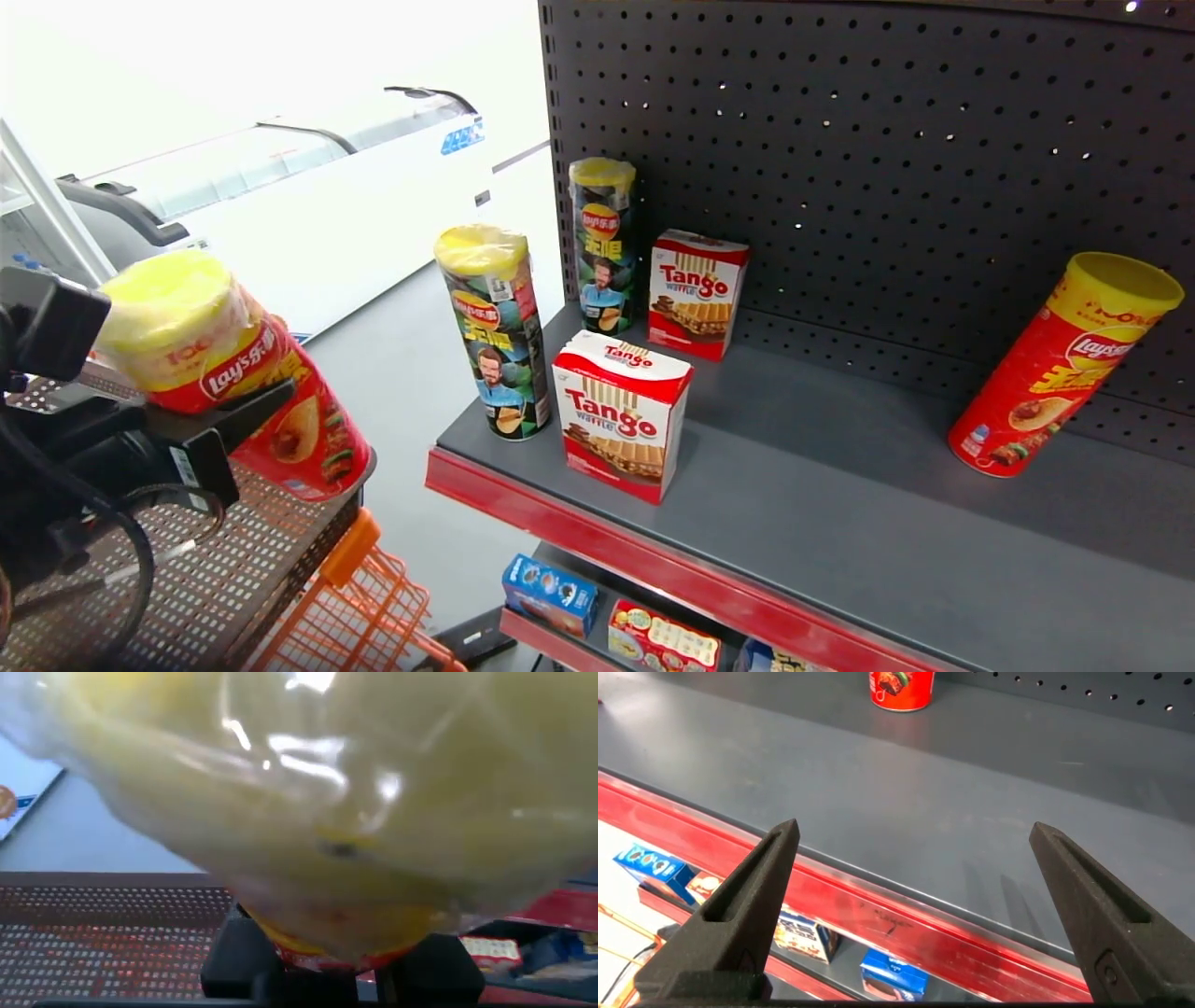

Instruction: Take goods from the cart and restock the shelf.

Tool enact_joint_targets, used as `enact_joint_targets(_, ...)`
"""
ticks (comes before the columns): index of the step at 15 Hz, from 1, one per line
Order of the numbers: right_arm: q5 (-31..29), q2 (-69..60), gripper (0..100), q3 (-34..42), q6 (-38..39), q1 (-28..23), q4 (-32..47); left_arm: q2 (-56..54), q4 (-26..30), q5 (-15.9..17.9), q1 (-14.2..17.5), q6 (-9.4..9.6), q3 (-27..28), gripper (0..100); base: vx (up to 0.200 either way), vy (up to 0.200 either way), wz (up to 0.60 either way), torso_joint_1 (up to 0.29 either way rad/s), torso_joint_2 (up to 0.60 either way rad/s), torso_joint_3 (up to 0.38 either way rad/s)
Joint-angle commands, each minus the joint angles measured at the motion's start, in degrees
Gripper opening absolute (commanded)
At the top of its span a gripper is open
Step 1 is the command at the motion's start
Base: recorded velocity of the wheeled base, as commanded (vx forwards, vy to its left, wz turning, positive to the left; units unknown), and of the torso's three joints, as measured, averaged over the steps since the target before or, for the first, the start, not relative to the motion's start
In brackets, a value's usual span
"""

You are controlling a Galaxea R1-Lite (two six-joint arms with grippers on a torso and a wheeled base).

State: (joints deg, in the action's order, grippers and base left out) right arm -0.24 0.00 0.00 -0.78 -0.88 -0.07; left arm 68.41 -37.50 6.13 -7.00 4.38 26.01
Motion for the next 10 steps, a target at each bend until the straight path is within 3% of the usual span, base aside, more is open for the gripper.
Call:
enact_joint_targets(1, -0.02, 0.0, 100, 0.0, -0.01, 0.0, -0.01, -5.66, 1.73, 0.2, -3.11, -0.77, -0.35, 0, 0.0, 0.0, 0.0, 0.0, 0.0, 0.0)
enact_joint_targets(2, -0.02, 0.0, 100, 0.0, -0.01, 0.0, -0.01, -9.0, 7.35, 2.48, -6.27, -2.79, -0.26, 0, 0.0, 0.0, 0.0, 0.0, 0.0, 0.0)
enact_joint_targets(5, -0.02, 0.0, 100, 0.0, -0.01, 0.0, -0.01, -11.99, 10.34, 2.75, -8.65, -2.79, -1.84, 0, 0.0, 0.0, 0.0, 0.0, 0.0, 0.0)
enact_joint_targets(10, -0.02, 0.0, 100, 0.0, -0.01, 0.0, -0.01, -12.6, 11.13, 2.92, -16.12, -3.06, -2.99, 0, 0.0, 0.0, 0.0, 0.0, 0.0, 0.0)
